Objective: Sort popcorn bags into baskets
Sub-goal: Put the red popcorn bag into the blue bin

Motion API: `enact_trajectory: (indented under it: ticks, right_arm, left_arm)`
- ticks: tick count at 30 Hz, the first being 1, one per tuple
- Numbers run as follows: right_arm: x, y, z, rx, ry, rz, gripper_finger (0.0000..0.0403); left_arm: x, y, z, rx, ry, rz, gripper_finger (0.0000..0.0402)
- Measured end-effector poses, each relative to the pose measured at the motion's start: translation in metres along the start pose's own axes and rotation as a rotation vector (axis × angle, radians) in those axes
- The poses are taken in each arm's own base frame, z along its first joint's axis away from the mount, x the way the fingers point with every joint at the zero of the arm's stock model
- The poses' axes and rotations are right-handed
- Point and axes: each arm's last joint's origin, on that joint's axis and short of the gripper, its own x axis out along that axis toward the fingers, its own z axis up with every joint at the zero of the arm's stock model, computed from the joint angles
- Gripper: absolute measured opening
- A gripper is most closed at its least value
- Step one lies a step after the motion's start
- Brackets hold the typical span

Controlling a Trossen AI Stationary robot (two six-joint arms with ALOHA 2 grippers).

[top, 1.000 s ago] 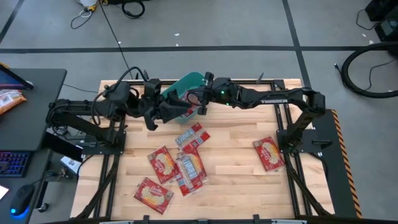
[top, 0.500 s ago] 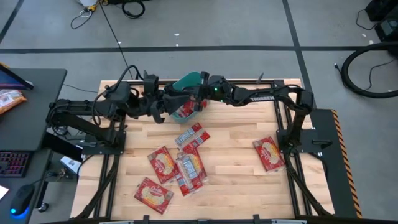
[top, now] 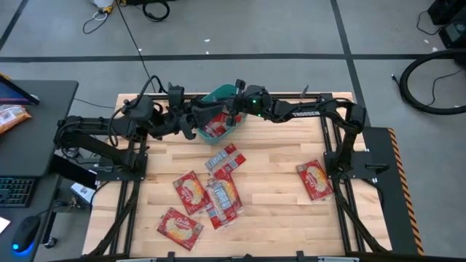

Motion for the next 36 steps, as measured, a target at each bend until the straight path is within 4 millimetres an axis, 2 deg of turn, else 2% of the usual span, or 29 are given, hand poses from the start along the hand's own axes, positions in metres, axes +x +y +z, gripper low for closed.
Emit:
enact_trajectory:
  ticks: [5, 10, 13, 18, 20, 25, 31, 36]
  right_arm:
    - [-0.001, -0.002, 0.003, 0.052, 0.019, 0.011, 0.0003]
    - [-0.003, -0.007, 0.022, 0.051, -0.037, -0.007, 0.0003]
    - [-0.002, -0.009, 0.023, 0.049, -0.036, -0.006, 0.0003]
    - [0.000, -0.012, 0.005, 0.050, 0.078, 0.032, 0.0003]
    - [0.000, -0.010, -0.006, 0.058, 0.148, 0.084, 0.0003]
    - [0.004, -0.003, -0.026, 0.061, 0.201, 0.124, 0.0005]
    - [0.005, 0.001, -0.027, 0.133, 0.186, 0.174, 0.0024]
    - [0.004, 0.004, -0.028, 0.212, 0.196, 0.230, 0.0066]
  left_arm:
    - [0.000, -0.001, -0.001, -0.025, 0.003, -0.002, 0.0141]
    - [0.000, -0.001, -0.001, -0.026, 0.011, -0.002, 0.0141]
    - [0.000, 0.000, -0.002, -0.024, 0.014, 0.001, 0.0141]
    - [-0.001, -0.001, -0.003, -0.024, 0.021, 0.001, 0.0141]
    - [-0.001, -0.001, -0.003, -0.018, 0.026, 0.005, 0.0141]
    - [-0.001, 0.002, -0.006, -0.005, 0.054, 0.026, 0.0141]
    - [-0.001, 0.003, -0.007, -0.002, 0.060, 0.033, 0.0141]
    - [-0.001, 0.003, -0.007, 0.001, 0.066, 0.038, 0.0141]
